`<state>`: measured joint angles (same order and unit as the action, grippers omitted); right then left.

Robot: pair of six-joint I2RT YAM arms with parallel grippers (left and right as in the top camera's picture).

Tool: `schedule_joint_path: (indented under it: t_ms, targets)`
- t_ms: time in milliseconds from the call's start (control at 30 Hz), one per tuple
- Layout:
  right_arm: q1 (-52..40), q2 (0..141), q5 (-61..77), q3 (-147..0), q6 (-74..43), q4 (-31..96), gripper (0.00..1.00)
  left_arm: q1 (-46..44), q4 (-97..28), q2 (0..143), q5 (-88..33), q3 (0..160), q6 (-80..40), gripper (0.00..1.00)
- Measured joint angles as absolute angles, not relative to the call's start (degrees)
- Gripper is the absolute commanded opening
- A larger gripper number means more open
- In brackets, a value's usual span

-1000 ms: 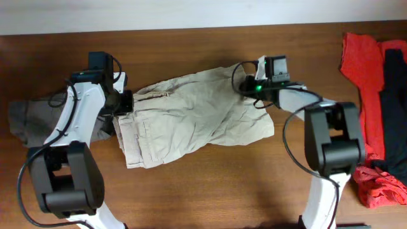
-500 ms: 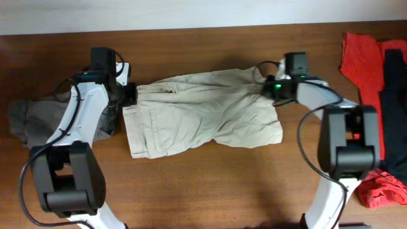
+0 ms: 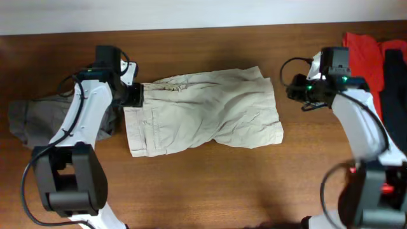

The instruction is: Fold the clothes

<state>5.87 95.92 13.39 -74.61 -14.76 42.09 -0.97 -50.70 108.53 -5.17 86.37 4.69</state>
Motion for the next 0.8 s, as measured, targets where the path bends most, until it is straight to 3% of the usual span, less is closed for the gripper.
schedule_joint_path:
  t_ms: [200, 300, 467, 667, 800]
  targets:
    - [0.1, 94.3, 14.3, -74.1, -14.5, 50.9, 0.41, -3.2, -53.0, 108.6, -6.2, 87.5, 5.3, 0.26]
    - [-3.6, 96.0, 14.5, -71.0, -14.4, 49.9, 0.26, -4.4, -49.9, 108.8, -6.2, 86.7, 6.5, 0.14]
    - [-5.8, 100.6, 14.4, -63.9, -16.1, 43.5, 0.19, -5.0, -47.8, 112.9, -6.4, 85.4, 6.5, 0.12]
    - [-5.8, 103.4, 8.8, -60.1, -18.8, 40.8, 0.04, -5.0, -46.0, 119.2, -5.3, 84.9, 6.7, 0.11]
    - [-5.7, 103.4, 3.9, -59.5, -22.8, 40.2, 0.04, -5.2, -45.6, 119.5, -4.5, 84.9, 6.6, 0.12]
